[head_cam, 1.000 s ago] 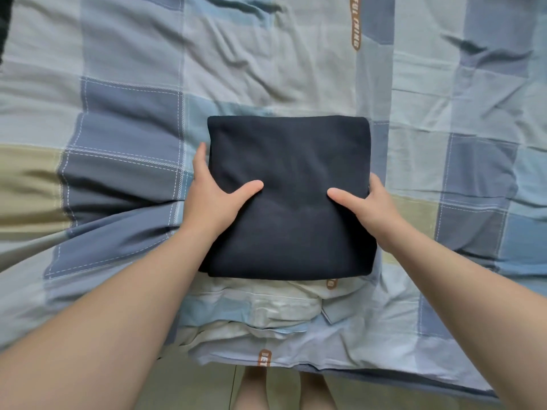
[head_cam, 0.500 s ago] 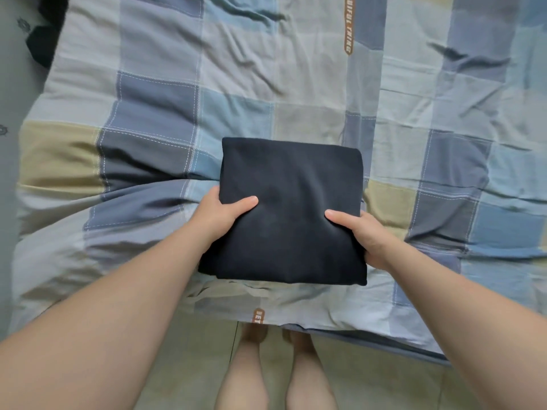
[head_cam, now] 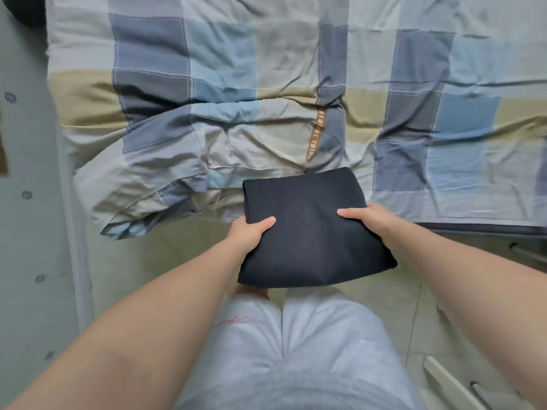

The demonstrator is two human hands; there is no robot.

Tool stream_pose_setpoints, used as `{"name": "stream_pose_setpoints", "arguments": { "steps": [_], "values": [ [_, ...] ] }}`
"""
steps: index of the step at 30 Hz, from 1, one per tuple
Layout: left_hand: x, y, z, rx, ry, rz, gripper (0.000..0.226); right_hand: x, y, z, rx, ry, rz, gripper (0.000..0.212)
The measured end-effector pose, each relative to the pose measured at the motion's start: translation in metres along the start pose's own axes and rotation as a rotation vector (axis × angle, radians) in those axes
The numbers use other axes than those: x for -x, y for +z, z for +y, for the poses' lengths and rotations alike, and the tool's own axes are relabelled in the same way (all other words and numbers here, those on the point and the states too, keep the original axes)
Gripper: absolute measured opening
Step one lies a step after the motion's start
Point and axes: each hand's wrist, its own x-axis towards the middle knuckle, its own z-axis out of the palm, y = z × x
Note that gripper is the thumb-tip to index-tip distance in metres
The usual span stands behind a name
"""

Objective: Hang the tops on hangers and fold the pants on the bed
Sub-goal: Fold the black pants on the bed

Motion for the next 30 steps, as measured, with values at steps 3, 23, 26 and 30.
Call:
{"name": "stream_pose_setpoints", "arguments": {
  "steps": [3,23,26,30],
  "values": [
    [0.026,-0.003,0.005,-0.092,-0.049,-0.067,0.053,0.036,0.002,0.028,-0.094,0.075,0.023,0.046],
    [0.209,0.107,0.058,-0.707,0.695,-0.320,0.052,0.269,0.031,0.216,-1.028,-0.397,0.671,0.039],
    [0.239,0.150,0.027,-0.745,0.773,-0.399,0.046,0.299,0.016,0.268,-1.099,-0.467,0.755,0.032],
    [0.286,0.218,-0.024,-0.782,0.886,-0.496,0.024,0.334,-0.010,0.351,-1.175,-0.537,0.845,0.035]
  ]
}}
